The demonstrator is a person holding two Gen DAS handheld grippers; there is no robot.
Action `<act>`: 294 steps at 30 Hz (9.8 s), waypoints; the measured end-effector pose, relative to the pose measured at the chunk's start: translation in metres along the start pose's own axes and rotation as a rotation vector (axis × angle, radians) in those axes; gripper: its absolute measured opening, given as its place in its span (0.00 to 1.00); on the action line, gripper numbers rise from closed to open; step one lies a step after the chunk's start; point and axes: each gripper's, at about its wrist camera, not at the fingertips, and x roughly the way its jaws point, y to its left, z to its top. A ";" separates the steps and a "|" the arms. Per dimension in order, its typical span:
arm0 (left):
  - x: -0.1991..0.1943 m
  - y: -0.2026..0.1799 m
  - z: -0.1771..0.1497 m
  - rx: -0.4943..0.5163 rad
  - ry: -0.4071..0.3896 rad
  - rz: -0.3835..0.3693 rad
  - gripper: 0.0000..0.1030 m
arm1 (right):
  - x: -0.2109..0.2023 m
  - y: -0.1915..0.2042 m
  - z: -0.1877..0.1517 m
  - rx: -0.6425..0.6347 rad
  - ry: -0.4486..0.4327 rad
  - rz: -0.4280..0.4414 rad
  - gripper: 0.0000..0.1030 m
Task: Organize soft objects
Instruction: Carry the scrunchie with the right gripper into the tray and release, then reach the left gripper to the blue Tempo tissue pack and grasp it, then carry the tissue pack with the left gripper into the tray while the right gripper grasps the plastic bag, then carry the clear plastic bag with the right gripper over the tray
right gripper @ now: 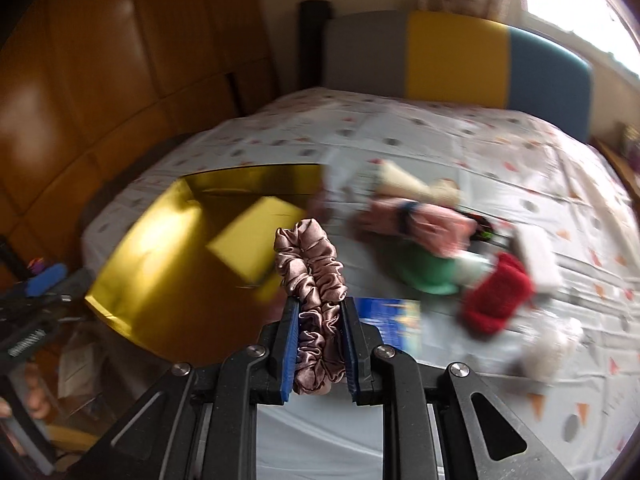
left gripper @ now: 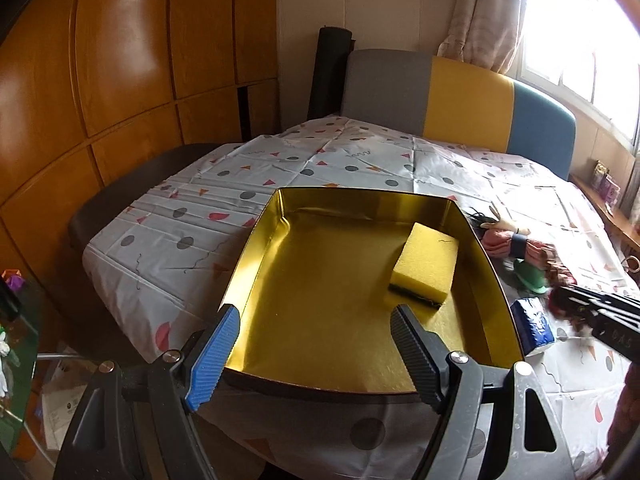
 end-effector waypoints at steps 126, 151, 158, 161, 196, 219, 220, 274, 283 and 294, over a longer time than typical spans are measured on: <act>0.075 -0.268 -0.071 0.601 0.285 -0.468 0.52 | -0.009 -0.225 -0.050 0.475 0.006 -0.322 0.85; -0.015 -0.215 -0.027 0.440 0.057 -0.354 0.51 | 0.033 -0.214 -0.059 0.309 0.167 -0.335 0.42; -0.023 -0.174 -0.002 0.344 0.009 -0.264 0.51 | 0.033 -0.215 -0.060 0.307 0.164 -0.333 0.42; -0.023 -0.156 0.005 0.313 -0.006 -0.213 0.51 | 0.033 -0.213 -0.061 0.289 0.159 -0.342 0.42; 0.037 -0.038 0.024 0.063 0.167 -0.069 0.51 | 0.032 -0.206 -0.063 0.254 0.150 -0.380 0.42; 0.188 -0.053 0.090 0.020 0.370 -0.094 0.73 | 0.034 -0.206 -0.061 0.242 0.163 -0.393 0.41; 0.190 -0.055 0.092 0.021 0.366 -0.096 0.77 | 0.034 -0.206 -0.061 0.241 0.164 -0.394 0.41; 0.015 0.083 0.014 -0.188 0.140 0.069 0.80 | -0.006 0.159 0.059 -0.389 -0.138 -0.097 0.37; 0.020 0.094 0.009 -0.213 0.156 0.073 0.80 | 0.000 0.169 0.061 -0.406 -0.130 -0.093 0.37; 0.018 0.105 0.008 -0.227 0.147 0.080 0.80 | 0.017 0.174 0.063 -0.409 -0.101 -0.091 0.37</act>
